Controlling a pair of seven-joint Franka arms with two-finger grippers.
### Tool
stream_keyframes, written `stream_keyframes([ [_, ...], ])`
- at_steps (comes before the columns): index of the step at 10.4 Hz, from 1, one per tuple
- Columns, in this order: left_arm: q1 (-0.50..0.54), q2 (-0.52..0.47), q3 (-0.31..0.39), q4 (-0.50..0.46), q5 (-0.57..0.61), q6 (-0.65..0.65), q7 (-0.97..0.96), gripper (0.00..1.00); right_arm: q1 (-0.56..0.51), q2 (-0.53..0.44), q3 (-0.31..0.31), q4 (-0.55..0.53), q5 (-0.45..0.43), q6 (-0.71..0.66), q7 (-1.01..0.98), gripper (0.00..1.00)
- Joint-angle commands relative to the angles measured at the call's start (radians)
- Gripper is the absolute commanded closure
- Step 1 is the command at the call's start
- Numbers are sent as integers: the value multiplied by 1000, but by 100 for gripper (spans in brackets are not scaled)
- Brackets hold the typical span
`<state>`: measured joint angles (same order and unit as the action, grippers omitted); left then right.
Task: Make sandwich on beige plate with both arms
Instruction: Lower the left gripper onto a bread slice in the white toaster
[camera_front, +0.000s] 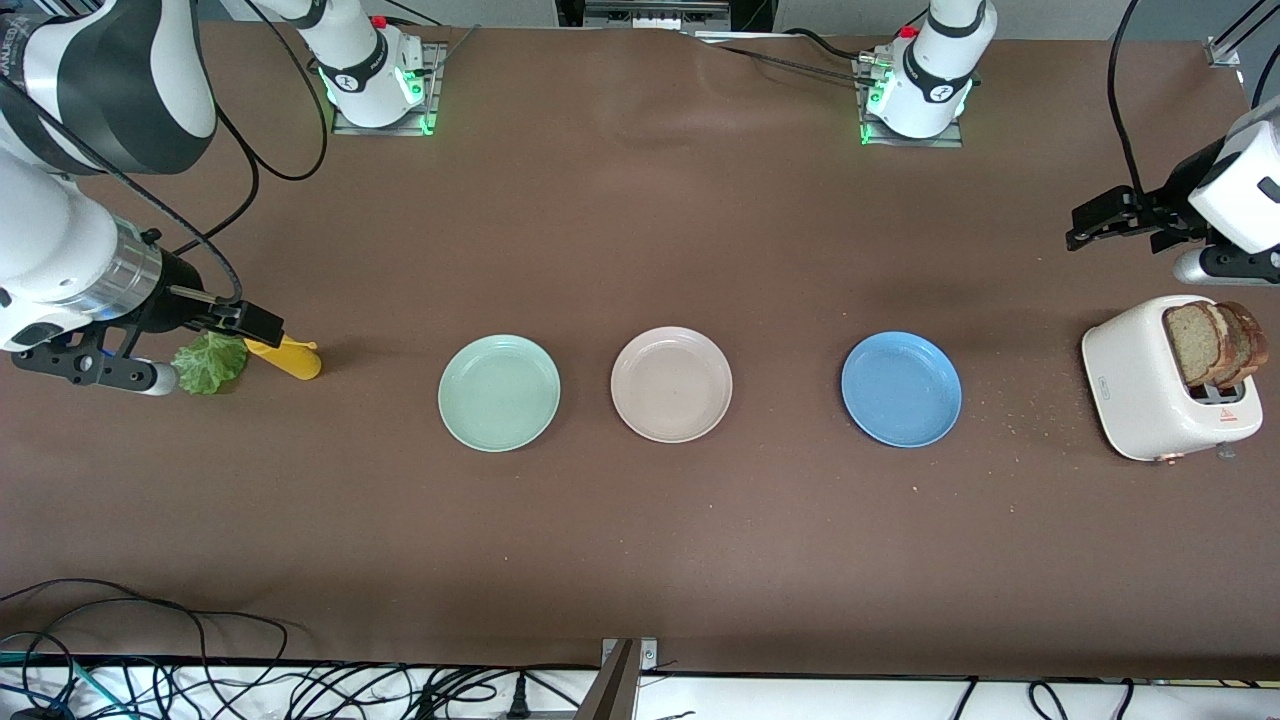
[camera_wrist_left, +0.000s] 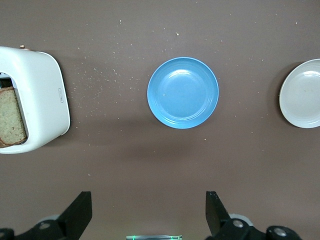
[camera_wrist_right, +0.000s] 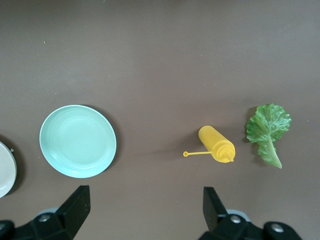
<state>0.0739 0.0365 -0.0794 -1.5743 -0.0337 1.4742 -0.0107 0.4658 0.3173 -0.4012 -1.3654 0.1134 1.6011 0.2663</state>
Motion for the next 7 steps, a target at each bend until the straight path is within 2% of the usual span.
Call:
stream_keyframes([
  [1,-3,14,0,33,31,-20,20,0,4,5,1,20,5,-20,1,0],
  [5,6,14,1,31,37,-20,20,0,-3,5,-2,20,5,-20,-7,0],
  [7,9,16,1,27,90,-32,20,0,-3,5,-2,20,8,-20,-7,0],
])
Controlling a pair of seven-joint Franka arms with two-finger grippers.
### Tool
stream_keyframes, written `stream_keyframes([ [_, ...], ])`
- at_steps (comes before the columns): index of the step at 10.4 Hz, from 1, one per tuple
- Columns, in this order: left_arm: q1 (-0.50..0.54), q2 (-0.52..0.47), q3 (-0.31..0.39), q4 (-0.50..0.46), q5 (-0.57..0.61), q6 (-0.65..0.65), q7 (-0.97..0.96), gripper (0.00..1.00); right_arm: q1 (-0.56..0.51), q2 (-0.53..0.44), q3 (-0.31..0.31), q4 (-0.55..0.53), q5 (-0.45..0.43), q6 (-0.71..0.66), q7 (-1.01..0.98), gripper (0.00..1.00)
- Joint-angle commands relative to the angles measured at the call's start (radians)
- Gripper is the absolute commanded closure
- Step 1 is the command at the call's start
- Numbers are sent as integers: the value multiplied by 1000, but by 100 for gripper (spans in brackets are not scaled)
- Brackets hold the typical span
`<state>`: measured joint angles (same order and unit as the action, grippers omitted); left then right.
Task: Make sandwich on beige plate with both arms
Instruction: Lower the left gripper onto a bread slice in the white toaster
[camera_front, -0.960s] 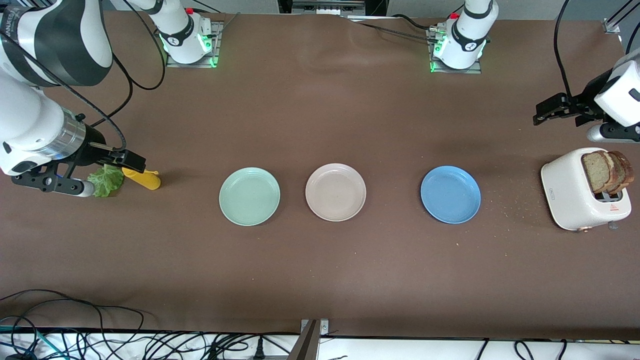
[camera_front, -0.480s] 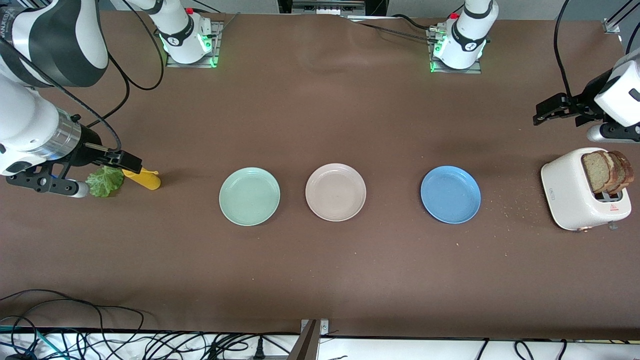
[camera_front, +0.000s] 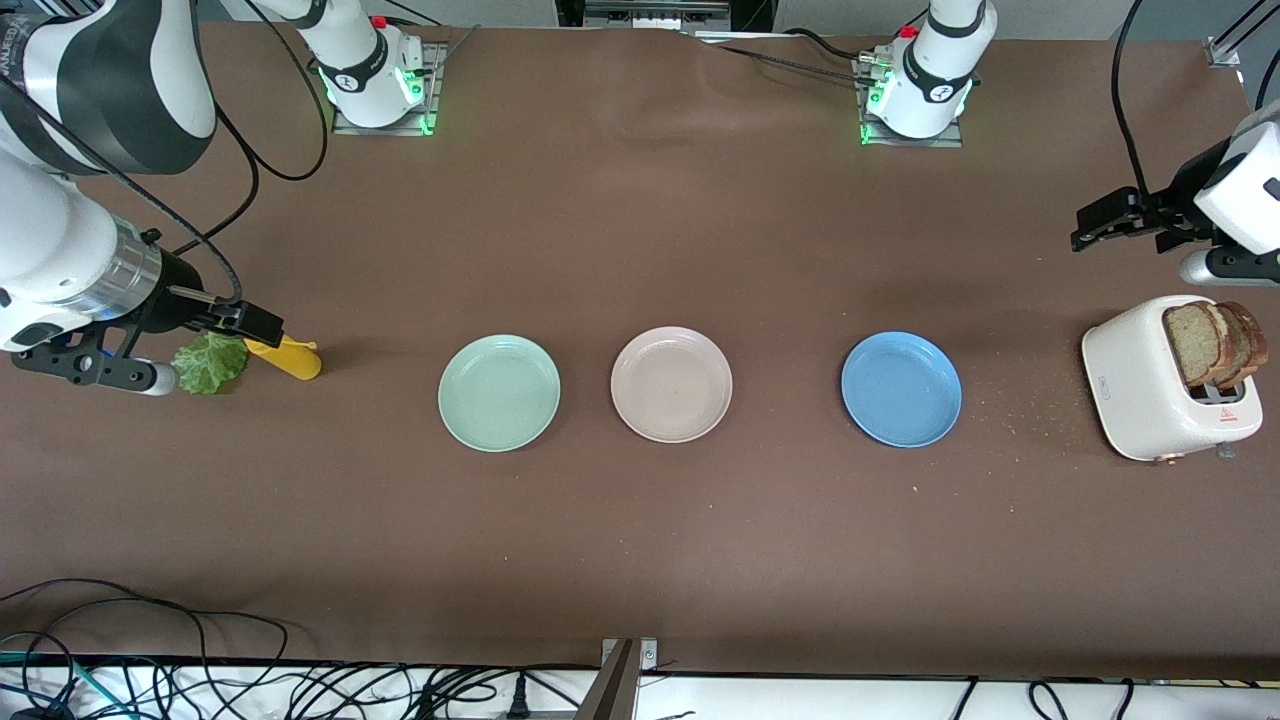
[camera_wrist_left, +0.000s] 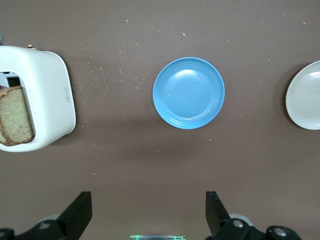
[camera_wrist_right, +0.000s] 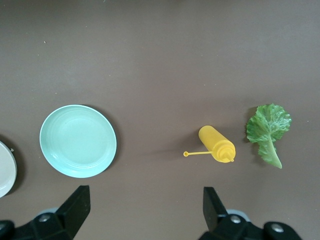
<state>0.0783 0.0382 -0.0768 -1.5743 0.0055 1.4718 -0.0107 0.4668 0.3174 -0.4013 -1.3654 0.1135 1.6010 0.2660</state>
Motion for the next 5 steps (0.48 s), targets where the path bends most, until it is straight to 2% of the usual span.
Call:
stream_keyframes([
  [1,6,26,0,25,65,-36,15,0,-4,5,-2,22,9,-18,-7,0],
  [2,11,66,6,36,65,-38,11,0,-5,5,-2,22,11,-18,-7,0],
  [5,14,86,6,34,103,-36,9,0,-5,5,-2,22,12,-15,-5,0],
])
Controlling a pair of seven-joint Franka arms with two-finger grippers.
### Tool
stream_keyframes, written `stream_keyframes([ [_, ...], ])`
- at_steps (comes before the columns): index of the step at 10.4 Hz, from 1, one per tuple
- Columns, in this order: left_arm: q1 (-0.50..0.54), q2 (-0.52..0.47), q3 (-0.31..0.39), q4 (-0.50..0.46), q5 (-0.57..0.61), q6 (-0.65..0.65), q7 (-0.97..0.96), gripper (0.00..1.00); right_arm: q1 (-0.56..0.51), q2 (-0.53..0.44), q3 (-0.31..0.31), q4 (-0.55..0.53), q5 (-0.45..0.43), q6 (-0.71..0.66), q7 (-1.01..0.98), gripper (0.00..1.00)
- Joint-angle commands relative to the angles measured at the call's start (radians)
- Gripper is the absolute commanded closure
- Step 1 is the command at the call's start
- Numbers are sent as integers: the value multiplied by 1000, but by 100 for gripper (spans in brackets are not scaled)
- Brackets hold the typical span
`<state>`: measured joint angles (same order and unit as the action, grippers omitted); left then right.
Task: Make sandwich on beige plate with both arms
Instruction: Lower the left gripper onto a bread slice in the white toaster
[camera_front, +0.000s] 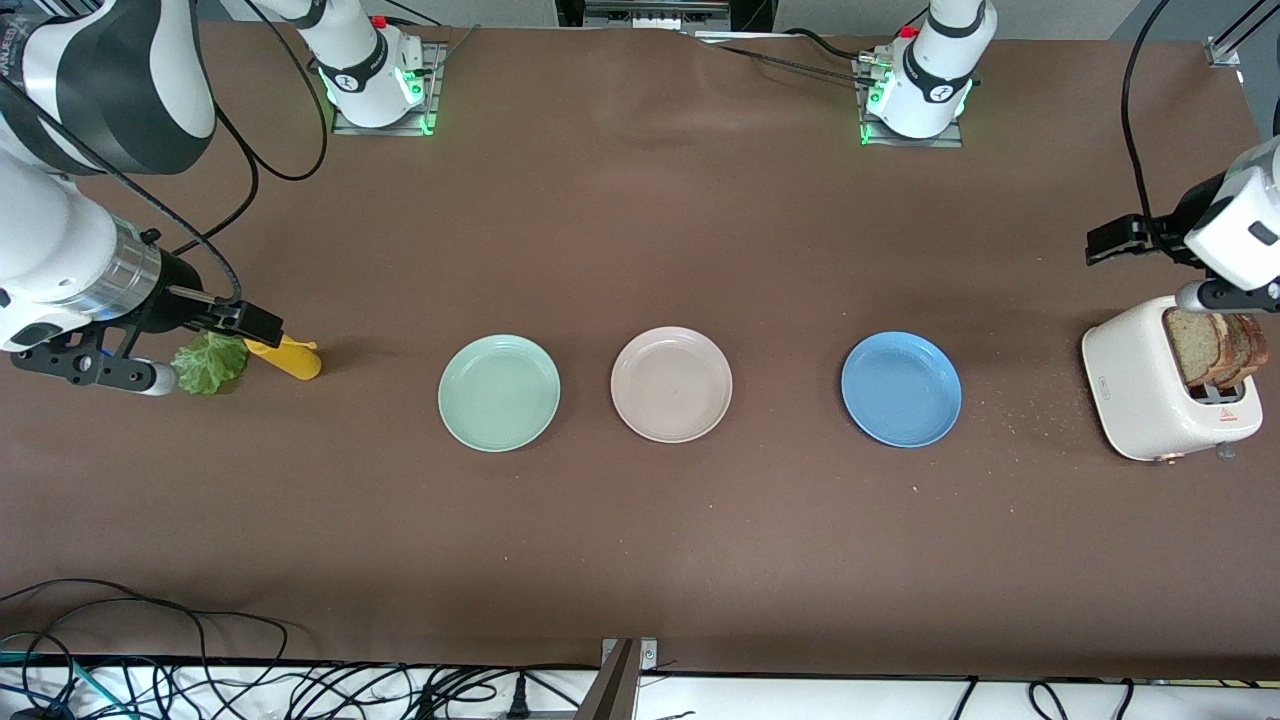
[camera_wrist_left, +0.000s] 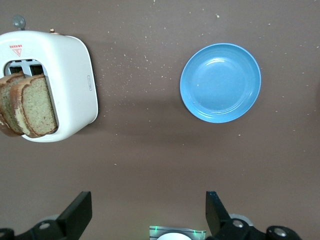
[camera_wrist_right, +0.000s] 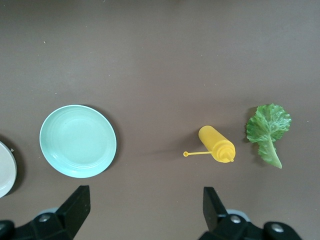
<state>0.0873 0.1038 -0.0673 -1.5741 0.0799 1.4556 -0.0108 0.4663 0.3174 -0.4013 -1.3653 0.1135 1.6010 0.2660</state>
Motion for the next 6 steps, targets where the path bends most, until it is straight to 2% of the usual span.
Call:
stream_keyframes([
  [1,12,51,-2,34,29,-20,9,0,-5,5,-2,22,12,-13,-5,0],
  [2,38,115,-2,34,32,-24,11,0,-5,5,-2,22,12,-12,-5,0],
  [6,103,135,-2,34,124,-15,23,0,-9,5,-2,22,14,-13,-5,0],
])
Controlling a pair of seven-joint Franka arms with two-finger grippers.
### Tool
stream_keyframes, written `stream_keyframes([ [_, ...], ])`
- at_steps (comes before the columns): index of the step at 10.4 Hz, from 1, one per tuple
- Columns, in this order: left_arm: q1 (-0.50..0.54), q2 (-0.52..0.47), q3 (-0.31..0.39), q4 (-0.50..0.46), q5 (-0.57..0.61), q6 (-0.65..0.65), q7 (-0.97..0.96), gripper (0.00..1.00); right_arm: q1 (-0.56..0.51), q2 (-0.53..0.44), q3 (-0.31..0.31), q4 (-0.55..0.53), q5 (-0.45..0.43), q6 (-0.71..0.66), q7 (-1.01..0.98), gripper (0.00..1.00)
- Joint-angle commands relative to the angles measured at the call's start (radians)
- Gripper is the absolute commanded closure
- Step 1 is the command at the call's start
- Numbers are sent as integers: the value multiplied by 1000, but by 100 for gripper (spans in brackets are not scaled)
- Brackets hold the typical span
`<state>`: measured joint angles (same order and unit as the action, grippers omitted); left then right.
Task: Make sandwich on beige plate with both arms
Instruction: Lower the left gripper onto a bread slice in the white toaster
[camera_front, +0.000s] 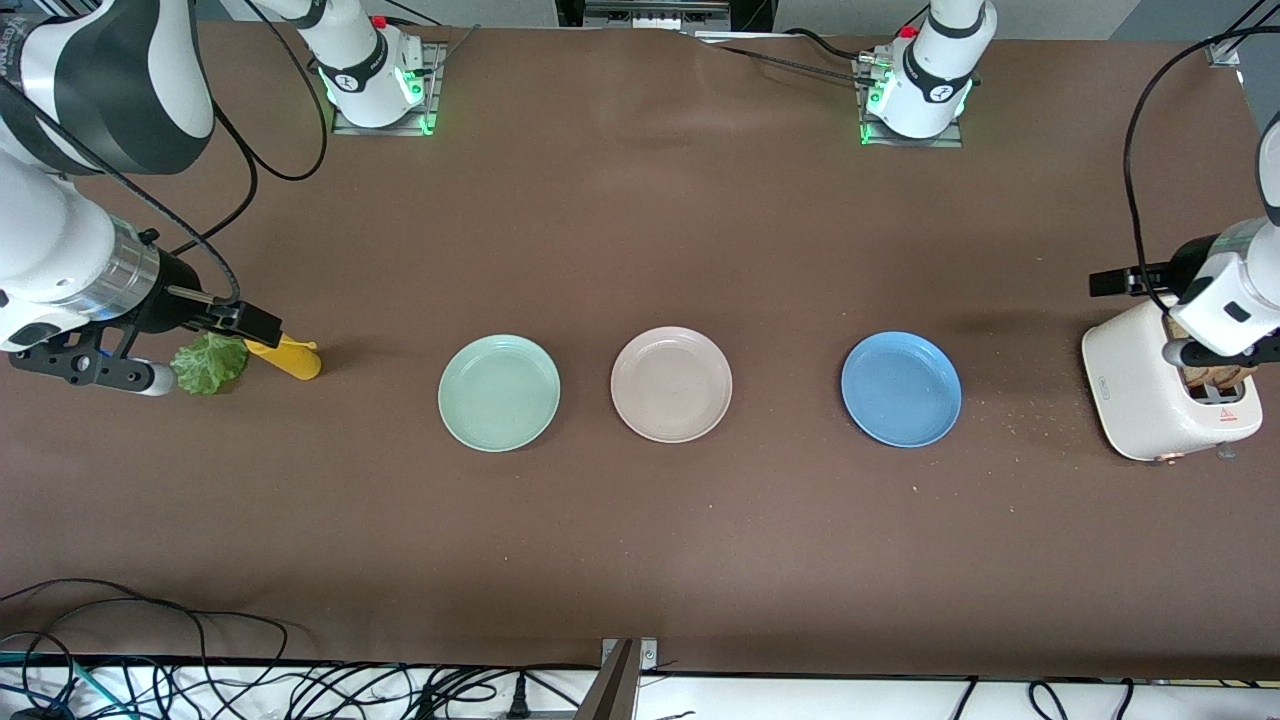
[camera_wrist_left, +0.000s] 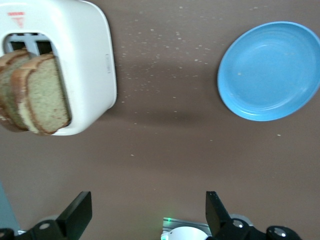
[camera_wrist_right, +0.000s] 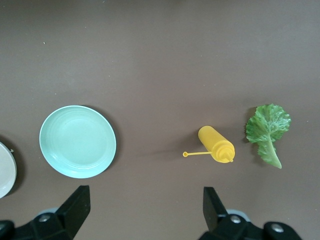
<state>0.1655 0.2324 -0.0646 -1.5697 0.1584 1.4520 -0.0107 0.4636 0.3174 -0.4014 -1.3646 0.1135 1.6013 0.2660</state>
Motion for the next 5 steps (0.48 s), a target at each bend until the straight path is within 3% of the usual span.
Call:
stream_keyframes([
  [1,40,14,-6,30,78,-7,24,0,-6,5,-2,21,14,-14,-5,0],
  [5,110,77,-6,30,150,120,102,0,-8,5,-2,21,15,-14,-5,0],
])
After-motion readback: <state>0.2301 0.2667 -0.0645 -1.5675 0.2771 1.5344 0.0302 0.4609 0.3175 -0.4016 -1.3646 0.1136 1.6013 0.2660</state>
